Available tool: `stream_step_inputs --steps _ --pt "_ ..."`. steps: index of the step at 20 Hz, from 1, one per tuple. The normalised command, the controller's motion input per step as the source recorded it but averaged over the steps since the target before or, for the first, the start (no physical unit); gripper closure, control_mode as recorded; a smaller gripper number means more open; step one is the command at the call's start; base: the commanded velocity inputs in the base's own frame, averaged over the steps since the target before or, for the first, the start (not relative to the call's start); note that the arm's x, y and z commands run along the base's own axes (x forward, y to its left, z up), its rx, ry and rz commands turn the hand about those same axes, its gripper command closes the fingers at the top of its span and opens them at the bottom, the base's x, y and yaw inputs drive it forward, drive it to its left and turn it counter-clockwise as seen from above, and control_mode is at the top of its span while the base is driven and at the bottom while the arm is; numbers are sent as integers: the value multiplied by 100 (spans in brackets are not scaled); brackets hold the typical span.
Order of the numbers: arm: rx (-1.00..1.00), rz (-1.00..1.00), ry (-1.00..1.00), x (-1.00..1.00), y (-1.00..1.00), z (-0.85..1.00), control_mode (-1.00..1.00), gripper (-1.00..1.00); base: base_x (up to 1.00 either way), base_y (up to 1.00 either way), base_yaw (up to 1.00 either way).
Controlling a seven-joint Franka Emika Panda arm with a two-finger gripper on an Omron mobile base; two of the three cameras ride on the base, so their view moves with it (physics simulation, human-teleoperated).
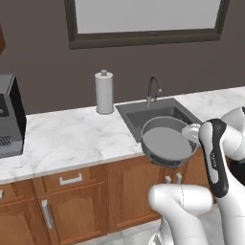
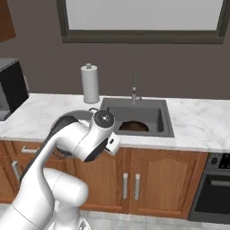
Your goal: Move the pot and pan from the stove into the sink.
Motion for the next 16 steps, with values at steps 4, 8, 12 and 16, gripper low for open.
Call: stream_step_inputs --steps 4,8,12,16 --pt "0 0 0 0 0 0 100 100 0 -11 -26" --pt "0 0 0 0 0 0 100 100 0 0 0" --pt "0 0 0 0 0 0 100 100 2 -12 0" --pt "0 0 0 0 0 0 100 100 19 -32 0"
